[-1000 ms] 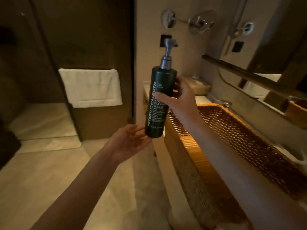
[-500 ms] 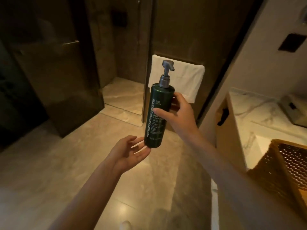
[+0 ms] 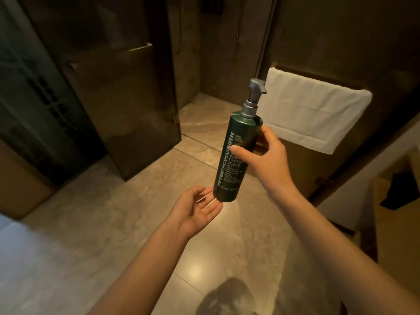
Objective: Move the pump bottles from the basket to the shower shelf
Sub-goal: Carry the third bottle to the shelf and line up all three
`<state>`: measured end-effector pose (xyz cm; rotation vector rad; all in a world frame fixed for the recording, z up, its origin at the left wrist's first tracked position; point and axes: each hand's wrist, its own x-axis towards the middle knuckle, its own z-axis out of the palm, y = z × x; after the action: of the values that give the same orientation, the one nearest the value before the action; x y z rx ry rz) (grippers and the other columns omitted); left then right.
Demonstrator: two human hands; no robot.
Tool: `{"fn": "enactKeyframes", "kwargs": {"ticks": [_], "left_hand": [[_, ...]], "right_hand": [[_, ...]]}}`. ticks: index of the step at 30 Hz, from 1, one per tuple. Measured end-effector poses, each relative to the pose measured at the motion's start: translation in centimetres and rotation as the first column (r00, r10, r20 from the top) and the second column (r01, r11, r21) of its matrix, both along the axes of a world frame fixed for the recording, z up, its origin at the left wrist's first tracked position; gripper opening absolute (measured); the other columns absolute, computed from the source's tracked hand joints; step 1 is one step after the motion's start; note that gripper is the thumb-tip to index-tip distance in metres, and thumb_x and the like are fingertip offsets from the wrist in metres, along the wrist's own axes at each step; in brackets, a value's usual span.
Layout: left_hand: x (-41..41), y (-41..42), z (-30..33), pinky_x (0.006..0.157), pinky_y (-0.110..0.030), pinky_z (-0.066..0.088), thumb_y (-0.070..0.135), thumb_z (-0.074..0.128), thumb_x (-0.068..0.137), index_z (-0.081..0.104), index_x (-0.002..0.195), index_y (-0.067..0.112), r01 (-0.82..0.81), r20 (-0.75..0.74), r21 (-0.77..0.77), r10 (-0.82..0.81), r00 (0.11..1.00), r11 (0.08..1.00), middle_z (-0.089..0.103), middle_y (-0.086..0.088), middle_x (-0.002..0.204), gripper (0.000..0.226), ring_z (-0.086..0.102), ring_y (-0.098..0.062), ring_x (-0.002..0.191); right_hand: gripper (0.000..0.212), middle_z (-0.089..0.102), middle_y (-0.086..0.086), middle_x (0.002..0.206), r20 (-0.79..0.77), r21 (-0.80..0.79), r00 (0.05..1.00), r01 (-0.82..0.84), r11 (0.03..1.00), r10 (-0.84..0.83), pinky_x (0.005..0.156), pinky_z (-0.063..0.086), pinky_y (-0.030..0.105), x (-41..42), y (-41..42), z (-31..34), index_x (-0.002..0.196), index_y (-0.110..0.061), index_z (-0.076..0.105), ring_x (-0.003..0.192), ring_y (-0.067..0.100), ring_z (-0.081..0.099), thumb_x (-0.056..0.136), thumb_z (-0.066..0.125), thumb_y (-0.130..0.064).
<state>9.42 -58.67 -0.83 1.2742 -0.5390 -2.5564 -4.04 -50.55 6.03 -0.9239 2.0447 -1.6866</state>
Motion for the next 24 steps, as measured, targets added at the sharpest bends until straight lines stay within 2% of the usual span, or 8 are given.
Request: {"fn": "enactKeyframes", "kwargs": {"ticks": [5,9,13,16,19,24], "left_hand": [[-3.2,-6.6,-0.7,0.092,-0.042,0.047,0.014,0.046,0.092,0.055,0.122,0.000,-0.075,0.028,0.010,0.075,0.997,0.997,0.061,-0.020,0.123,0.034,0.059,-0.032,0.111],[-7.4,-13.1,-1.3,0.091,-0.042,0.047,0.013,0.046,0.090,0.054,0.123,0.000,-0.096,0.013,0.016,0.096,0.995,0.995,0.060,-0.020,0.126,0.037,0.057,-0.033,0.115],[-13.0,-19.8,0.5,0.086,-0.042,0.048,0.013,0.046,0.090,0.056,0.123,0.000,-0.159,0.002,-0.002,0.159,0.987,0.987,0.062,-0.020,0.122,0.038,0.059,-0.033,0.110],[-17.2,-24.7,2.1,0.089,-0.042,0.047,0.014,0.046,0.089,0.058,0.121,0.000,-0.175,-0.027,-0.012,0.175,0.984,0.984,0.062,-0.020,0.121,0.037,0.059,-0.032,0.108],[-20.5,-29.7,2.8,0.094,-0.042,0.045,0.014,0.047,0.089,0.059,0.114,-0.001,-0.208,-0.027,-0.032,0.207,0.978,0.978,0.063,-0.019,0.117,0.031,0.058,-0.032,0.112],[-24.0,-37.4,1.8,0.094,-0.041,0.043,0.014,0.047,0.087,0.057,0.091,0.002,-0.282,0.005,-0.004,0.282,0.959,0.959,0.063,-0.017,0.100,0.016,0.059,-0.030,0.093]], "right_hand": [[0.059,0.058,-0.009,0.121,0.031,-0.007,0.996,-0.081,0.997,0.082,0.085,0.048,0.024,-3.8,-7.5,-0.9,0.128,-0.023,0.049,0.107,0.005,0.055,0.076,0.075,-0.026],[0.062,0.054,-0.015,0.115,0.009,-0.014,0.989,-0.146,0.989,0.146,0.077,0.043,0.015,-8.6,-14.5,-1.2,0.131,-0.023,0.046,0.099,-0.004,0.052,0.076,0.076,-0.026],[0.064,0.056,-0.015,0.116,0.007,-0.056,0.982,-0.187,0.981,0.187,0.075,0.044,0.013,-15.1,-21.6,0.3,0.131,-0.022,0.047,0.100,-0.003,0.054,0.075,0.077,-0.026],[0.065,0.058,-0.009,0.121,0.023,-0.071,0.975,-0.220,0.973,0.223,0.076,0.044,0.013,-19.8,-26.9,1.8,0.131,-0.020,0.047,0.102,-0.002,0.055,0.074,0.077,-0.023],[0.063,0.060,-0.006,0.121,0.031,-0.094,0.965,-0.257,0.962,0.261,0.079,0.046,0.015,-23.1,-32.3,2.5,0.128,-0.019,0.049,0.104,0.000,0.057,0.072,0.078,-0.022],[0.062,0.062,-0.005,0.120,0.035,-0.073,0.939,-0.339,0.938,0.342,0.079,0.048,0.014,-26.5,-41.3,1.3,0.126,-0.019,0.051,0.103,0.000,0.059,0.071,0.079,-0.020]]}}
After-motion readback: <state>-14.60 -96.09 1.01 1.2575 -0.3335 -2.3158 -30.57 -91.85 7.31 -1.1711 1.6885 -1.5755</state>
